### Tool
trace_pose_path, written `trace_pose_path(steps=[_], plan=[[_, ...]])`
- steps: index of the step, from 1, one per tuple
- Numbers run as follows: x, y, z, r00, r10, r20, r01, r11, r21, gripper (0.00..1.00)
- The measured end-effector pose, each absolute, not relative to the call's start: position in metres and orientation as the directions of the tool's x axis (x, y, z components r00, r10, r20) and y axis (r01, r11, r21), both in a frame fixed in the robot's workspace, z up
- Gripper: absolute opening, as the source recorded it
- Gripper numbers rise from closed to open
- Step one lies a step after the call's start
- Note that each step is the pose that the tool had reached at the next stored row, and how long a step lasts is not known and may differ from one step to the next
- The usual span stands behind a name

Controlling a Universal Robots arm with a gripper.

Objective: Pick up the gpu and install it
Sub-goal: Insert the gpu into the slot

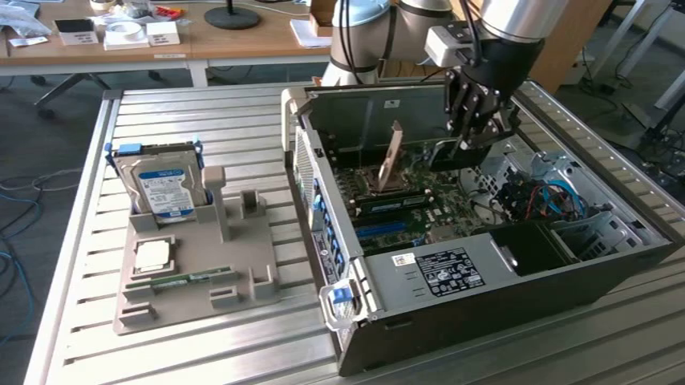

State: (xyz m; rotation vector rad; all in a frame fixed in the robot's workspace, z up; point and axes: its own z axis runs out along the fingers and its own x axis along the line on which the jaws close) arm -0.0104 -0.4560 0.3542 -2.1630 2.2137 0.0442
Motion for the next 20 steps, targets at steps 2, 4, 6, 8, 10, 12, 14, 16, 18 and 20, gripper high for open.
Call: trace_pose_path(steps=[2, 4, 6, 8, 10, 12, 14, 16, 18, 20], plan=[[-0.011, -0.4568, 0.3524, -0.023, -0.998, -0.053, -1.0, 0.024, -0.012, 0.27], [-0.012, -0.4571, 0.3516, -0.023, -0.998, -0.053, -1.0, 0.024, -0.012, 0.27], [-0.0124, -0.4576, 0.3512, -0.023, -0.998, -0.053, -1.0, 0.023, -0.012, 0.27], [-0.013, -0.4588, 0.3506, -0.023, -0.998, -0.053, -1.0, 0.023, -0.012, 0.27], [-0.0142, -0.4602, 0.3501, -0.023, -0.998, -0.053, -1.0, 0.024, -0.012, 0.27], [-0.0152, -0.4615, 0.3497, -0.023, -0.998, -0.053, -1.0, 0.023, -0.012, 0.27], [-0.0164, -0.4624, 0.3495, -0.023, -0.998, -0.053, -1.0, 0.023, -0.012, 0.27], [-0.0175, -0.4635, 0.3494, -0.023, -0.998, -0.053, -1.0, 0.023, -0.012, 0.27], [-0.0187, -0.4646, 0.3494, -0.023, -0.998, -0.053, -1.0, 0.024, -0.012, 0.27], [-0.0194, -0.4648, 0.3493, -0.023, -0.998, -0.053, -1.0, 0.023, -0.012, 0.27]])
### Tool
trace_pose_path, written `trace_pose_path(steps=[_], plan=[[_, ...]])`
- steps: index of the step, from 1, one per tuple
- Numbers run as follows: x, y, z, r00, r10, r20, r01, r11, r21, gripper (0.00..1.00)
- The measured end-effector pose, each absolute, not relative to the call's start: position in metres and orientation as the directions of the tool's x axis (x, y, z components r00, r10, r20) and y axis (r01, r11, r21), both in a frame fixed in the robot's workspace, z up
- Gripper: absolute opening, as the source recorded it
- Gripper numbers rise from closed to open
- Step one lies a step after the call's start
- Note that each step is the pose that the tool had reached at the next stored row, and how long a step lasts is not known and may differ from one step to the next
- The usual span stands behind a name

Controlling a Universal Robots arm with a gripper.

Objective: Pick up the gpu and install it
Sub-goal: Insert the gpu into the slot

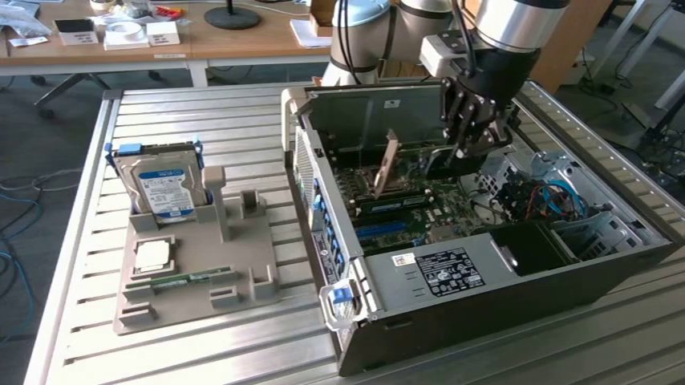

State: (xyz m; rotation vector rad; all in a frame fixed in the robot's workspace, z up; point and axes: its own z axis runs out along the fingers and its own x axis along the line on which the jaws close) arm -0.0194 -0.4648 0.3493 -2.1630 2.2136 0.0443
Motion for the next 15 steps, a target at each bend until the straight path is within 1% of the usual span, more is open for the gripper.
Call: trace_pose_path(steps=[15], plan=[[-0.0237, -0.4652, 0.3489, -0.023, -0.998, -0.053, -1.0, 0.023, -0.012, 0.27]])
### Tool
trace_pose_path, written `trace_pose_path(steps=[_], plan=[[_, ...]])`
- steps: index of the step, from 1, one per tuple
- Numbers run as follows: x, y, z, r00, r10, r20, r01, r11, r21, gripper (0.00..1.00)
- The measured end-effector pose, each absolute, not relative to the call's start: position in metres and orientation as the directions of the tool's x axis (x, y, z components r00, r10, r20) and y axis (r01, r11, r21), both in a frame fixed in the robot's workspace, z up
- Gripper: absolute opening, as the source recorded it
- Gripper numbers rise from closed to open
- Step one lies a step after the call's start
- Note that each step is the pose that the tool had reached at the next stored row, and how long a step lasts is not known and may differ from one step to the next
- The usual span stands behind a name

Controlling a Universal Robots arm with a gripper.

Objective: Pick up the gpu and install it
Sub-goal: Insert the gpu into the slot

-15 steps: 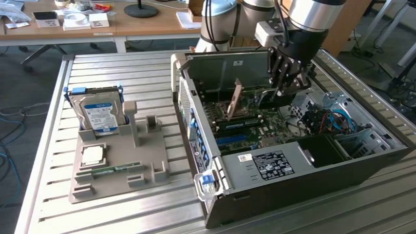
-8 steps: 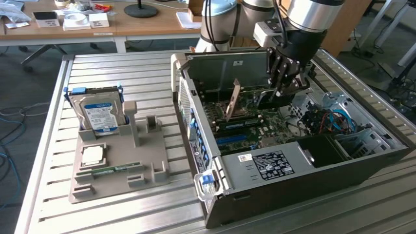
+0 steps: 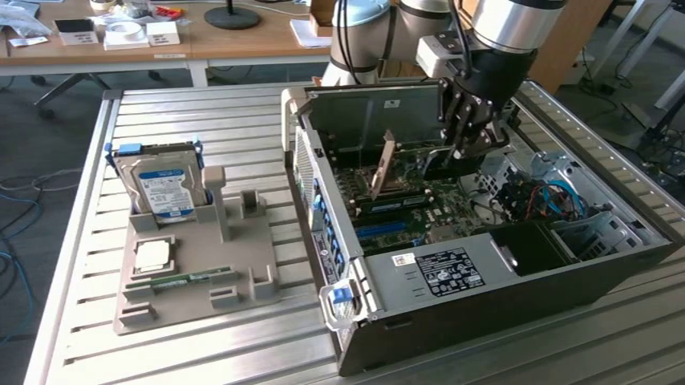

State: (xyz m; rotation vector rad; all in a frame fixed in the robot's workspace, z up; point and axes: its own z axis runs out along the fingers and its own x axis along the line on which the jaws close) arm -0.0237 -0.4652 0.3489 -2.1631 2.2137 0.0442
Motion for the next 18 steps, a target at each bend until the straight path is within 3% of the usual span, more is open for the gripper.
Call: trace_pose_path(steps=[18], plan=[[-0.027, -0.465, 0.329, -0.023, -0.998, -0.053, -1.0, 0.024, -0.012, 0.27]])
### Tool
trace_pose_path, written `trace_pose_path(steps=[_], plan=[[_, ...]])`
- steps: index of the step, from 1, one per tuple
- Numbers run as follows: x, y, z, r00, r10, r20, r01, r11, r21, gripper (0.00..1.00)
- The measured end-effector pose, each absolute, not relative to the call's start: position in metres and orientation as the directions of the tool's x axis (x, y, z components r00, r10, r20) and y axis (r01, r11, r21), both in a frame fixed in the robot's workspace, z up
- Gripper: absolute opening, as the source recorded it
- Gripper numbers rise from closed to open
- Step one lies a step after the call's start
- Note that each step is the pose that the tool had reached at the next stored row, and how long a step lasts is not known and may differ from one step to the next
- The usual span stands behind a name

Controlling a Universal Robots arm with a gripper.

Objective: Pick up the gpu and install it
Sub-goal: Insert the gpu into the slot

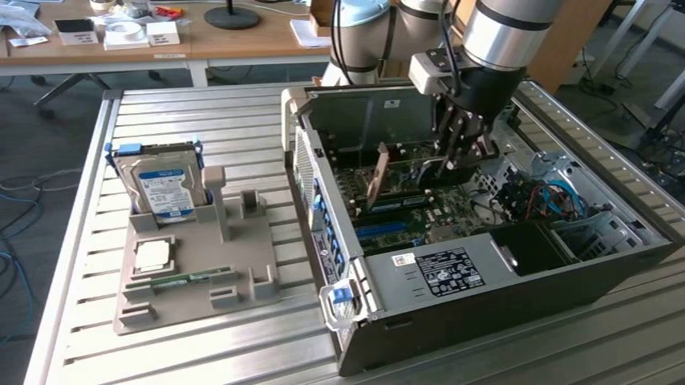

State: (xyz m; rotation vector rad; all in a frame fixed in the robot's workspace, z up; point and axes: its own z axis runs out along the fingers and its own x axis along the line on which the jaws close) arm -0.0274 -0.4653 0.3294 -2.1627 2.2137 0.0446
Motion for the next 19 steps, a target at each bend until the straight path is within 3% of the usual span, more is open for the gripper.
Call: trace_pose_path(steps=[19], plan=[[-0.032, -0.465, 0.315, -0.023, -0.998, -0.053, -1.0, 0.023, -0.012, 0.27]])
